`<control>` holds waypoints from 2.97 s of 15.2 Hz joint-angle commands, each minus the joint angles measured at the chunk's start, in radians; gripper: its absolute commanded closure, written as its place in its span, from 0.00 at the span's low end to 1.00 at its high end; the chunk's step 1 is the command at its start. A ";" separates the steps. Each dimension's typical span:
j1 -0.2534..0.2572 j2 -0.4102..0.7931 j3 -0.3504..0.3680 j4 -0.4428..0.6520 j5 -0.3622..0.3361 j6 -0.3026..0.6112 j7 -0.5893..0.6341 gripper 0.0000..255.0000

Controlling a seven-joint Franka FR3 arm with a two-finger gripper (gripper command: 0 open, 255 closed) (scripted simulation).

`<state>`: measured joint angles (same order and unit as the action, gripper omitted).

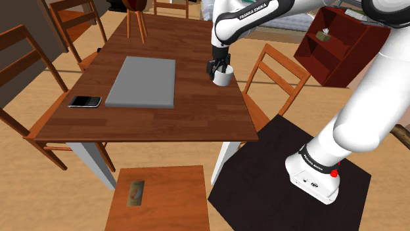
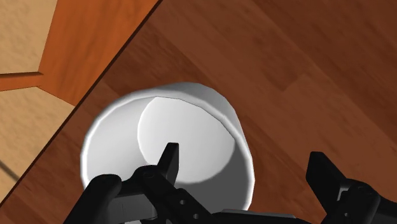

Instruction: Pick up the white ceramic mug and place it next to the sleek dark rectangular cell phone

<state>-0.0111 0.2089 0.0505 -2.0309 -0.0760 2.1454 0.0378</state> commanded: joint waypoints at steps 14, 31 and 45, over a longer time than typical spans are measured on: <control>0.000 0.001 0.000 -0.003 0.000 0.005 0.001 1.00; 0.000 -0.087 0.003 0.093 0.011 -0.179 -0.014 1.00; 0.000 -0.129 0.003 0.224 0.017 -0.352 -0.024 1.00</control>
<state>-0.0115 0.0784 0.0535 -1.8204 -0.0587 1.8061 0.0130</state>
